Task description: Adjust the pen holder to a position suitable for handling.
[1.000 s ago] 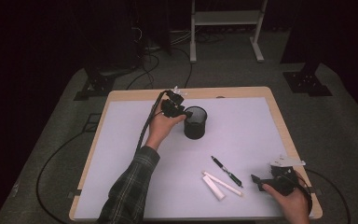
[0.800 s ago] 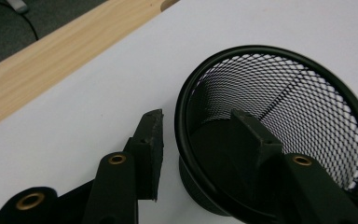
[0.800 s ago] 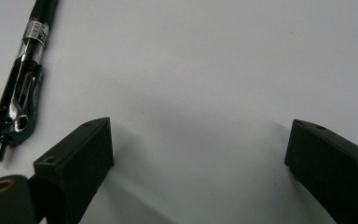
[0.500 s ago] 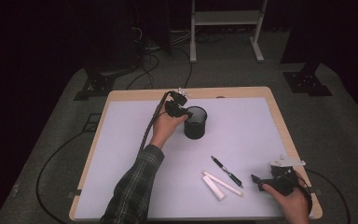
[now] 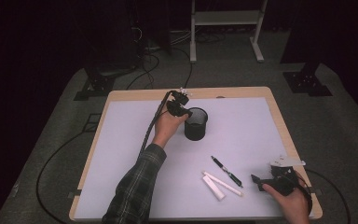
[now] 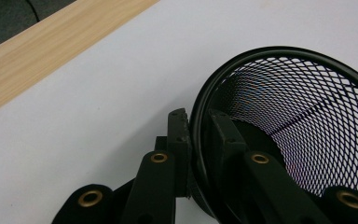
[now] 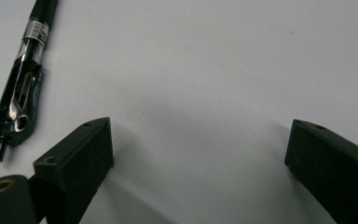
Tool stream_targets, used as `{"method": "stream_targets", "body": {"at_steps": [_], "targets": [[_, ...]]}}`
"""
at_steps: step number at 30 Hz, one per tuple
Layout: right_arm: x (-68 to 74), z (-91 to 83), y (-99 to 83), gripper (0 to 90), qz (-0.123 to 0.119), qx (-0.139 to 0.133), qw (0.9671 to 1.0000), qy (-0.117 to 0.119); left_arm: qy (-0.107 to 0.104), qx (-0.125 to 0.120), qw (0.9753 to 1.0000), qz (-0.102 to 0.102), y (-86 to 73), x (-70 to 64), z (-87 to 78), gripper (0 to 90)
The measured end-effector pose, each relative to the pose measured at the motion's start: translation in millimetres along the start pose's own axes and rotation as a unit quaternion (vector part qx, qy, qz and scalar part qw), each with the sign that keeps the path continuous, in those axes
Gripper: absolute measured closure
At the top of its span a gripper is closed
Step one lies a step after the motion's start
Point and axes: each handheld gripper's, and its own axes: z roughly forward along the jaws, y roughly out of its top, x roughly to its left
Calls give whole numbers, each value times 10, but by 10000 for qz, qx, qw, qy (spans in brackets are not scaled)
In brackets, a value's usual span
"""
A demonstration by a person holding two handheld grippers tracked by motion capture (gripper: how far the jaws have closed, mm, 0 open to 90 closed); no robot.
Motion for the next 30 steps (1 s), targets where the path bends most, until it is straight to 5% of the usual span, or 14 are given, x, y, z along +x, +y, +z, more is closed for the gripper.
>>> {"method": "stream_targets", "body": {"at_steps": [5, 10, 19, 30], "targets": [[0, 0, 0, 67, 2, 0, 10000, 1, -238, -64, 9996, -99, 1, 3, -40, 811], [0, 0, 0, 67, 0, 0, 10000, -1, -352, -103, 9993, 29, 8, -37, -78, 821], [0, 0, 0, 67, -1, -1, 10000, 0, -394, -119, 9990, 197, 0, -93, -181, 821], [0, 0, 0, 67, -6, 2, 10000, -1, -565, -204, 9982, 72, -139, -45, -405, 821]]}}
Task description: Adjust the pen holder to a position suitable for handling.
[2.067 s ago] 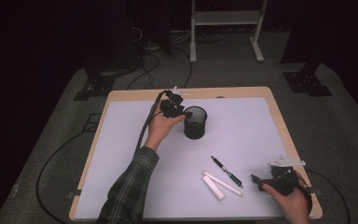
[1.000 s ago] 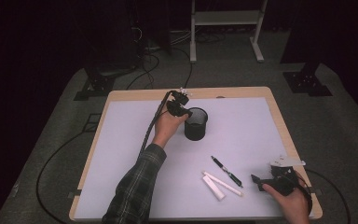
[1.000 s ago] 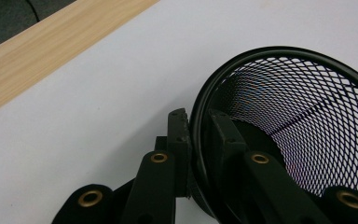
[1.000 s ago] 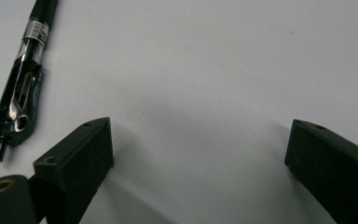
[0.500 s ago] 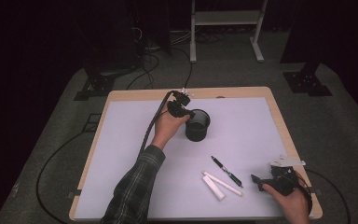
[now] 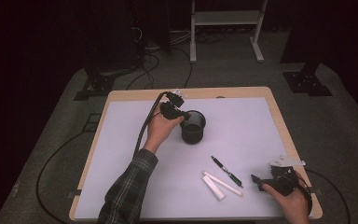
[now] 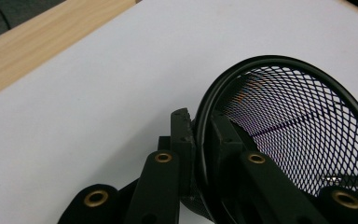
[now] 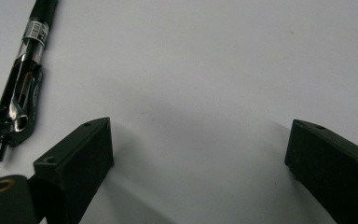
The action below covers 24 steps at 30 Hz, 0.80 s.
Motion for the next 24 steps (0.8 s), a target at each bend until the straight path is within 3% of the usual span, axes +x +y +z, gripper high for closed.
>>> {"method": "stream_targets", "body": {"at_steps": [2, 5, 15, 24], "targets": [[0, 0, 0, 67, 0, -1, 10000, 0, -65, -39, 10000, -32, -25, -5, -56, 821], [0, 0, 0, 67, 1, -1, 10000, 0, 23, -7, 10000, 30, -52, -18, -130, 821], [0, 0, 0, 67, 2, 0, 10000, 0, 28, 29, 10000, 61, -152, -44, -299, 821], [0, 0, 0, 67, 3, 0, 10000, 0, -11, 49, 9999, 118, -287, -152, -443, 821]]}}
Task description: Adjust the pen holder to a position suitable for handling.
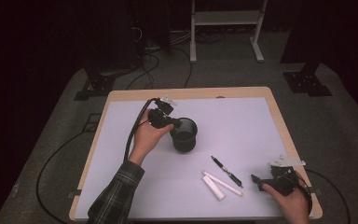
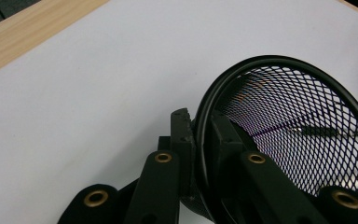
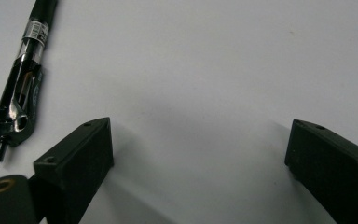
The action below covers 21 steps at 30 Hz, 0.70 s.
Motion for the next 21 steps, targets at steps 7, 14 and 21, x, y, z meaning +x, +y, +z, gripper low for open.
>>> {"method": "stream_targets", "body": {"at_steps": [7, 14, 21], "targets": [[0, 0, 0, 67, 4, 2, 10000, 3, -9, 59, 9999, 105, -95, -99, -85, 821], [0, 0, 0, 67, 6, 2, 10000, 5, -97, 72, 9998, 138, -206, -197, -143, 821], [-1, 1, 0, 67, 2, -3, 10000, 5, -163, 27, 9998, 136, -299, -291, -194, 821]]}}
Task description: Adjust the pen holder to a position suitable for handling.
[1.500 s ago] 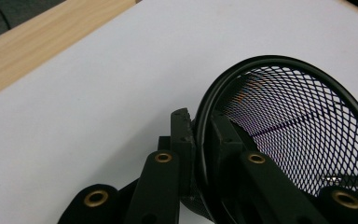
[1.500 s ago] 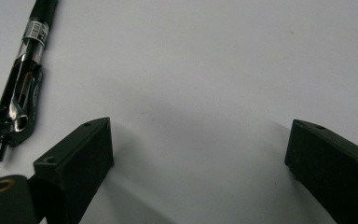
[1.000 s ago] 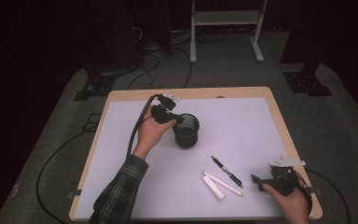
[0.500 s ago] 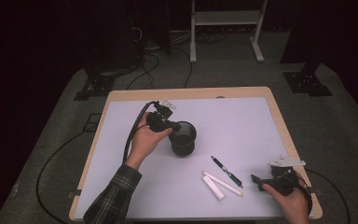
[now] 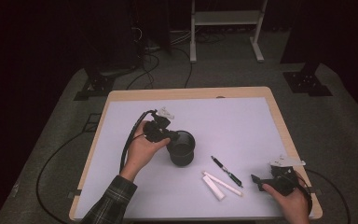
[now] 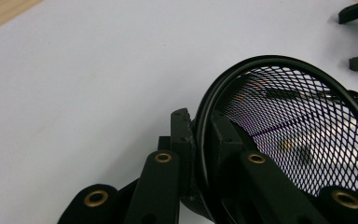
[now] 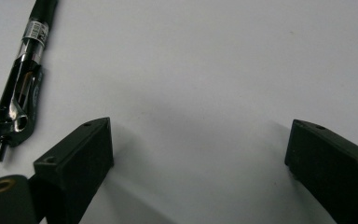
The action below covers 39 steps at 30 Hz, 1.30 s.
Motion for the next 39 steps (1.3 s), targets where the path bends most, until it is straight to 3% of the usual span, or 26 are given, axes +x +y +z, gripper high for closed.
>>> {"method": "stream_targets", "body": {"at_steps": [12, 23, 32, 39], "targets": [[1, 0, 0, 67, 0, 3, 10000, -5, -239, 46, 9997, 51, -173, -158, -119, 821], [0, -2, -1, 67, -11, 3, 10000, -6, -263, 123, 9995, 92, -313, -283, -136, 821], [1, -2, -1, 67, -11, -1, 10000, -9, -372, 191, 9991, 120, -404, -331, -128, 821], [1, -2, -2, 68, -13, 0, 10000, -12, -489, 282, 9984, 15, -486, -337, -131, 821]]}}
